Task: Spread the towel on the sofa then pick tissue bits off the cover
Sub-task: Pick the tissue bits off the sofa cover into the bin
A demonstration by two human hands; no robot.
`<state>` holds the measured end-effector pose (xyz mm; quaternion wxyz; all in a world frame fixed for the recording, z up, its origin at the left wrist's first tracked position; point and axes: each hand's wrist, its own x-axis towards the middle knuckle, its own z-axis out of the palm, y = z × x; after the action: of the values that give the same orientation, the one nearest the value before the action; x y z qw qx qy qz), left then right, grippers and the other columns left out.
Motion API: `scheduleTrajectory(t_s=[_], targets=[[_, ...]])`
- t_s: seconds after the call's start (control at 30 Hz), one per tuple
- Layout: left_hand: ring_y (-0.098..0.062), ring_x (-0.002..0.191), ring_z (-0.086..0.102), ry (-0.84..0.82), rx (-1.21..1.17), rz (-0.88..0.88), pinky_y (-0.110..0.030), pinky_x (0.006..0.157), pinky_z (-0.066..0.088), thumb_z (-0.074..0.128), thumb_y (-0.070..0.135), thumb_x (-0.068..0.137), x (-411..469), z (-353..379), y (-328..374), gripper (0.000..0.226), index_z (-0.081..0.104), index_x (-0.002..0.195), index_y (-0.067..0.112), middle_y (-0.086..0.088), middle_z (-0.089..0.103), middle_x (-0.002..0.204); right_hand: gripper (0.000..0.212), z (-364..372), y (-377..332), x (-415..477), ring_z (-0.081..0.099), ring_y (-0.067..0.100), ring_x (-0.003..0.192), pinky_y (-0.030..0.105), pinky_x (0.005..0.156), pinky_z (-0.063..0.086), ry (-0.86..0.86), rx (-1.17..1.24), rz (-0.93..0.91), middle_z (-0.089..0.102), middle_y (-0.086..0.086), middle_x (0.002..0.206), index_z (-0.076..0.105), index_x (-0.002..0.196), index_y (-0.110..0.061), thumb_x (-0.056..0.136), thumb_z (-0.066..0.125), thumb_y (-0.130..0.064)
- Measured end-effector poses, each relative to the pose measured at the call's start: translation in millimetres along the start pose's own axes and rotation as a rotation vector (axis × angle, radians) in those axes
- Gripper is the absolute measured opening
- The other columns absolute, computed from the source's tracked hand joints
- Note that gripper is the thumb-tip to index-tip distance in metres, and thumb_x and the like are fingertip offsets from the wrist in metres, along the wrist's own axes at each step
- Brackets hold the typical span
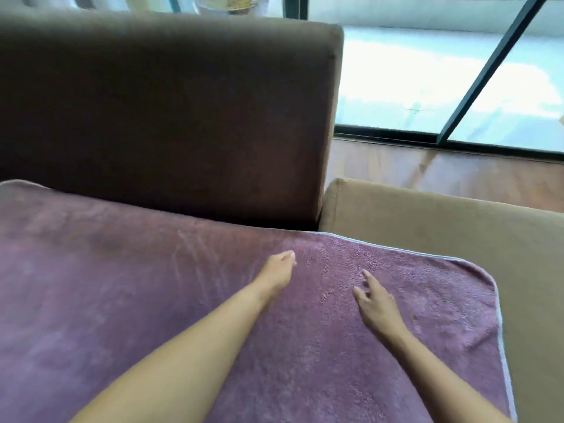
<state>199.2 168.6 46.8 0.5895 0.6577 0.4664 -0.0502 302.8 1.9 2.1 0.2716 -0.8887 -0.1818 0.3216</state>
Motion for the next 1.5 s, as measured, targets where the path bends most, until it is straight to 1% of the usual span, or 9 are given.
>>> scheduleTrajectory(t_s=[0.13, 0.83, 1.1, 1.23, 1.3, 1.33, 1.37, 1.4, 1.5], targets=[[-0.018, 0.117, 0.048, 0.098, -0.226, -0.088, -0.030, 0.098, 0.033, 0.030, 0.024, 0.099, -64, -71, -24, 0.040, 0.045, 0.133, 0.010, -0.010, 0.056, 0.132, 0.044, 45, -81, -61, 0.048, 0.021, 0.122, 0.032, 0.101, 0.036, -0.189, 0.211, -0.080, 0.050, 0.011, 0.137, 0.039, 0.138, -0.015, 0.095, 0.046, -0.021], [-0.012, 0.134, 0.035, 0.889, -0.798, -0.095, -0.019, 0.100, 0.024, 0.035, 0.024, 0.099, -434, -350, -246, 0.042, 0.036, 0.140, 0.015, 0.001, 0.039, 0.147, 0.046, 267, -362, -387, 0.041, 0.026, 0.129, 0.046, 0.112, 0.031, -0.733, 0.188, -0.378, 0.045, 0.005, 0.136, 0.038, 0.138, -0.008, 0.098, 0.037, -0.030], [-0.014, 0.137, 0.032, 1.126, -0.953, -0.179, -0.027, 0.106, 0.025, 0.032, 0.033, 0.100, -545, -358, -326, 0.045, 0.035, 0.142, 0.017, 0.001, 0.035, 0.151, 0.046, 340, -384, -488, 0.042, 0.026, 0.127, 0.046, 0.110, 0.033, -0.946, 0.119, -0.523, 0.045, 0.007, 0.138, 0.037, 0.138, -0.009, 0.098, 0.037, -0.032], [-0.018, 0.136, 0.034, 1.214, -1.001, -0.230, -0.037, 0.110, 0.027, 0.031, 0.040, 0.099, -592, -351, -362, 0.046, 0.040, 0.138, 0.018, 0.001, 0.037, 0.149, 0.037, 363, -379, -528, 0.041, 0.016, 0.105, 0.035, 0.094, 0.035, -1.069, 0.089, -0.558, 0.049, -0.004, 0.110, 0.051, 0.124, -0.009, 0.097, 0.038, -0.032], [-0.019, 0.137, 0.033, 1.241, -1.016, -0.246, -0.042, 0.113, 0.026, 0.030, 0.040, 0.099, -613, -346, -380, 0.046, 0.036, 0.140, 0.021, 0.001, 0.037, 0.150, 0.034, 376, -372, -546, 0.046, 0.023, 0.099, 0.036, 0.087, 0.038, -1.100, 0.051, -0.590, 0.056, 0.016, 0.101, 0.054, 0.112, -0.003, 0.098, 0.038, -0.029], [-0.019, 0.136, 0.033, 1.262, -1.030, -0.253, -0.043, 0.114, 0.025, 0.031, 0.039, 0.098, -622, -342, -392, 0.046, 0.035, 0.141, 0.022, 0.002, 0.037, 0.149, 0.039, 384, -367, -555, 0.032, 0.014, 0.096, 0.042, 0.090, 0.042, -1.113, 0.025, -0.603, 0.052, 0.032, 0.110, 0.050, 0.114, 0.005, 0.098, 0.038, -0.028], [-0.018, 0.135, 0.035, 1.283, -1.044, -0.265, -0.043, 0.115, 0.026, 0.032, 0.038, 0.098, -630, -338, -401, 0.045, 0.035, 0.140, 0.023, 0.002, 0.039, 0.148, 0.043, 390, -362, -561, 0.028, 0.048, 0.126, 0.049, 0.097, 0.042, -1.126, 0.001, -0.608, 0.047, 0.034, 0.124, 0.044, 0.119, 0.008, 0.098, 0.037, -0.028], [-0.017, 0.134, 0.038, 1.303, -1.063, -0.281, -0.043, 0.114, 0.027, 0.034, 0.039, 0.098, -637, -334, -410, 0.045, 0.037, 0.140, 0.023, 0.002, 0.042, 0.146, 0.044, 395, -357, -568, 0.047, 0.040, 0.121, 0.053, 0.105, 0.038, -1.142, -0.024, -0.605, 0.045, 0.029, 0.133, 0.042, 0.126, 0.004, 0.098, 0.037, -0.029], [-0.018, 0.129, 0.043, 1.331, -1.104, -0.334, -0.042, 0.113, 0.029, 0.034, 0.041, 0.098, -656, -312, -442, 0.044, 0.043, 0.136, 0.021, 0.000, 0.049, 0.141, 0.047, 415, -333, -590, 0.038, 0.027, 0.133, 0.045, 0.111, 0.033, -1.229, -0.091, -0.567, 0.038, 0.010, 0.147, 0.033, 0.140, -0.010, 0.098, 0.039, -0.031]])
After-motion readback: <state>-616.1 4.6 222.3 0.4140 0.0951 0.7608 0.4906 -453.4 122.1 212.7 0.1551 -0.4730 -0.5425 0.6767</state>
